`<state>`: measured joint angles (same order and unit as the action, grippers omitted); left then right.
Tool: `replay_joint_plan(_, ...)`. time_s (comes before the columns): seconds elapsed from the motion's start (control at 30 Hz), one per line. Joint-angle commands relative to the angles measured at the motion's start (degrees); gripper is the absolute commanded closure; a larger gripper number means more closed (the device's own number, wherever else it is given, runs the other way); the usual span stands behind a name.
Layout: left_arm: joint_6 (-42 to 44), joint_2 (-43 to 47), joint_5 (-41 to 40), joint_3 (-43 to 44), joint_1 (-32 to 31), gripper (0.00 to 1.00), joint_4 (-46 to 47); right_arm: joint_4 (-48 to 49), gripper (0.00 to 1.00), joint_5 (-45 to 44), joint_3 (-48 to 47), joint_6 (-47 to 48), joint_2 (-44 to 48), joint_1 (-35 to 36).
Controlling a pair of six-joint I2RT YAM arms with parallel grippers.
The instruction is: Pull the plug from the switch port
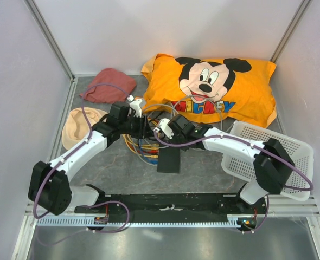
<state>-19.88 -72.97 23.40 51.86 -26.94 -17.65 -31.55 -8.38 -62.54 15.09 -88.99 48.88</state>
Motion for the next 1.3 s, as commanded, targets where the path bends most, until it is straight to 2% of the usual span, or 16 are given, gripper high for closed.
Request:
replay_joint_plan(0.0,8.2,-4.4,3.1,0.6,1.2,0.55,1.9,2.8,1.0,0.7,-6.2,2.4,-5.3,-0.4)
replay_joint_plan(0.13,10.6,-6.8,4.6,2.5,1.3,0.47,1.7,3.7,1.0,-1.8,-12.1,3.2,-8.8,-1.6)
replay_joint_plan(0.2,10.9,-8.5,4.6,3.7,1.3,0.46,1.1,6.8,1.0,-4.4,-12.9,4.2,-9.6,-2.0)
replay_joint_plan(0.37,12.1,-8.9,5.7,4.1,1.3,0.48,0.6,11.8,1.0,-10.9,-16.4,6.4,-16.0,-4.6)
replay_joint_plan(0.57,14.3,-9.8,11.5,1.8,1.2,0.51,0.9,11.3,1.0,-9.6,-21.9,5.2,-20.0,-7.3)
replay_joint_plan(0.77,19.3,-12.5,23.1,1.7,1.3,0.61,1.8,10.8,1.0,-8.7,-21.8,3.5,-20.5,-7.3)
replay_joint_plan(0.87,21.4,-13.5,24.6,1.4,1.3,0.68,1.8,11.0,1.0,-9.1,-23.1,2.9,-22.5,-7.6)
replay_joint_plan(0.9,21.7,-13.9,25.6,1.2,1.3,0.71,1.8,10.9,1.0,-9.0,-24.0,2.8,-23.2,-7.7)
replay_joint_plan(0.93,22.2,-13.8,27.2,1.1,1.2,0.81,1.7,10.9,1.0,-9.1,-24.6,2.7,-23.8,-7.7)
replay_joint_plan(1.03,17.5,-8.4,26.7,-1.7,1.3,0.85,7.3,10.5,1.0,-7.6,-26.7,0.9,-26.1,-8.6)
replay_joint_plan(1.13,10.3,-2.0,19.0,-8.0,2.0,0.88,13.8,8.2,1.0,-3.6,-28.3,-0.9,-25.6,-9.8)
replay_joint_plan(1.2,5.4,-1.4,18.3,-10.7,4.6,0.88,15.4,7.0,1.0,-0.2,-26.6,-1.5,-24.0,-10.1)
replay_joint_plan(1.27,3.6,-3.7,18.8,-9.2,6.3,0.88,14.3,7.1,1.0,1.3,-24.0,-1.3,-21.0,-10.1)
